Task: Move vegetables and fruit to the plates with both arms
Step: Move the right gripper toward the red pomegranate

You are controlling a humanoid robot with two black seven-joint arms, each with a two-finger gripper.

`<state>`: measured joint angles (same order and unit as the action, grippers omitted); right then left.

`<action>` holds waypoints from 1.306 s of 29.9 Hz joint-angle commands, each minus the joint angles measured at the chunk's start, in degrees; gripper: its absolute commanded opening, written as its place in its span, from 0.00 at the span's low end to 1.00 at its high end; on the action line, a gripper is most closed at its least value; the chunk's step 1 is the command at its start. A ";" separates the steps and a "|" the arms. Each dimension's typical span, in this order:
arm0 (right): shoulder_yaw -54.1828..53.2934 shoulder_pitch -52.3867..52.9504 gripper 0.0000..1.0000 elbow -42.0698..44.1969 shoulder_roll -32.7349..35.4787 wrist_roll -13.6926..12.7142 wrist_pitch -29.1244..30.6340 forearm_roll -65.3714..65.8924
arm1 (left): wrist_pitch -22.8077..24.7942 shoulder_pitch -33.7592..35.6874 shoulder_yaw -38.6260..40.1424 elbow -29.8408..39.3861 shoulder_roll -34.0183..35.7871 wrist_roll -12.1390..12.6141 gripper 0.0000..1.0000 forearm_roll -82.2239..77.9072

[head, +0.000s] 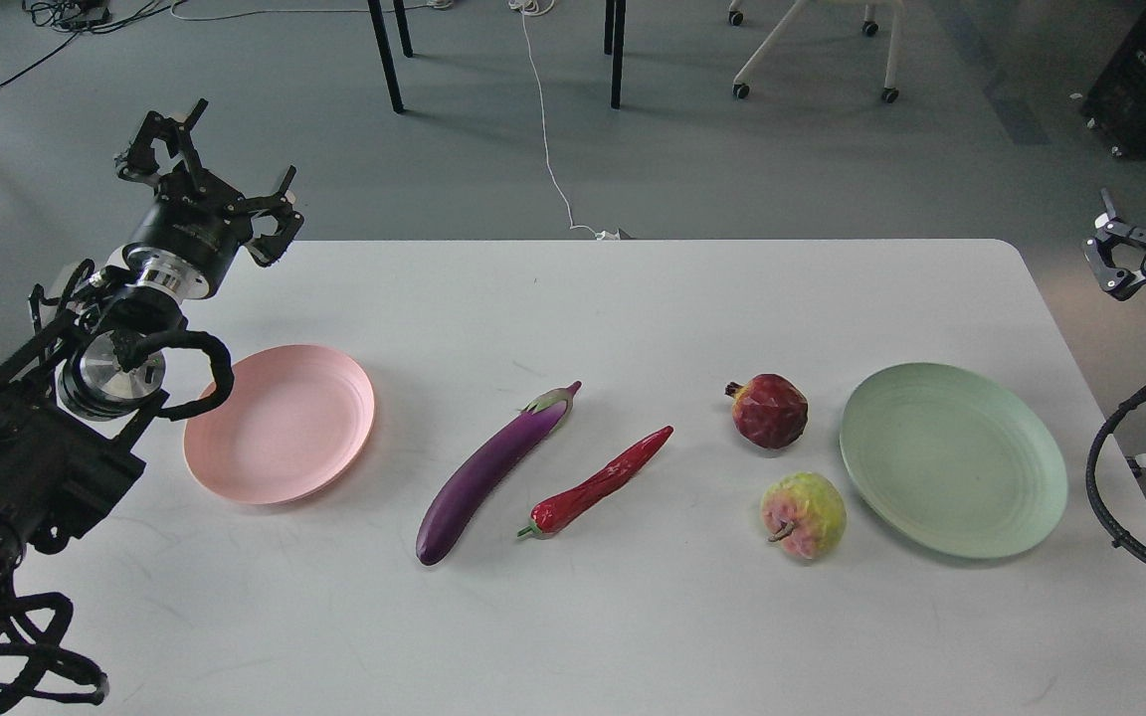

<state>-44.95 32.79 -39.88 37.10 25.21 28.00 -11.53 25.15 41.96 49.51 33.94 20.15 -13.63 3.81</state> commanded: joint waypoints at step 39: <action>79.66 53.07 0.97 -9.43 -16.08 -2.62 0.00 66.80 | 2.27 0.41 1.12 1.21 3.23 -1.22 0.98 0.67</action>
<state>30.13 85.34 -49.74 23.69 22.56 28.01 51.25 26.38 42.71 50.55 35.19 23.34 -14.74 4.40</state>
